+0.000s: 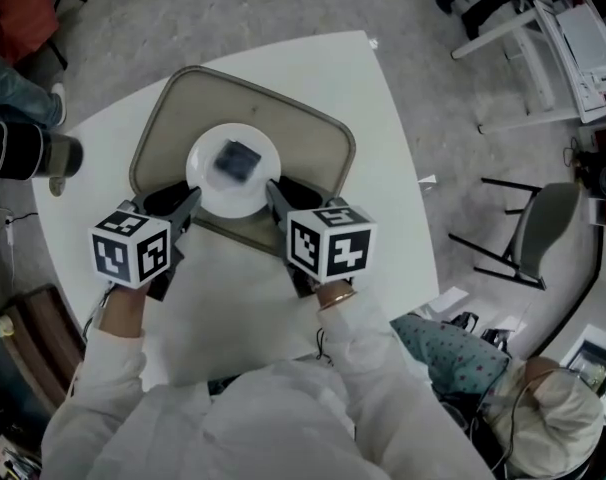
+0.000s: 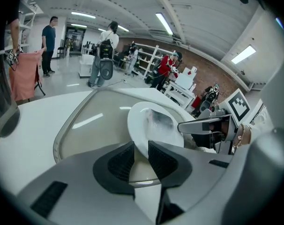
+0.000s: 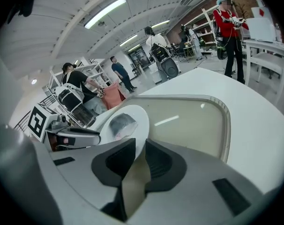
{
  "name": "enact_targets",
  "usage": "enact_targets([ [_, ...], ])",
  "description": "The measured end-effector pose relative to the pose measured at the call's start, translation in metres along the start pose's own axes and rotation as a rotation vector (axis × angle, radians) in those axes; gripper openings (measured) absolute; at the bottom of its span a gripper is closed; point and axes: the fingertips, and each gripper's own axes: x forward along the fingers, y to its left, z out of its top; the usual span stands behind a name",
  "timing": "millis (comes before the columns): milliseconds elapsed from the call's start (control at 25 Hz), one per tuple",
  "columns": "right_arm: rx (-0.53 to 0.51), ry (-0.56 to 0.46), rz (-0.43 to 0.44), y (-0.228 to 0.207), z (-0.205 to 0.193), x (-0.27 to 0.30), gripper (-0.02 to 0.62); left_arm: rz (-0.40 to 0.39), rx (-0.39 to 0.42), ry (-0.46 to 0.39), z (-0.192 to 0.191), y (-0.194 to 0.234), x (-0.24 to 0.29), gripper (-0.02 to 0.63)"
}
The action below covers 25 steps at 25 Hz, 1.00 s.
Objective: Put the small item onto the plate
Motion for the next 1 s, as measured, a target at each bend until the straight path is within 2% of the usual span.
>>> enact_targets([
  [560,-0.010,0.041,-0.034,-0.004,-0.001,0.009,0.073,0.030,-0.036,0.071,-0.009,0.004,0.013,0.095],
  [800,-0.029,0.035,-0.079,-0.006,0.001,0.011,0.074,0.038,-0.042,0.048,-0.007,0.004,0.013,0.095],
  [1000,-0.080,0.031,-0.120,-0.005,-0.002,0.011,0.088,0.077,-0.009,0.024,-0.011,0.005,0.010,0.097],
])
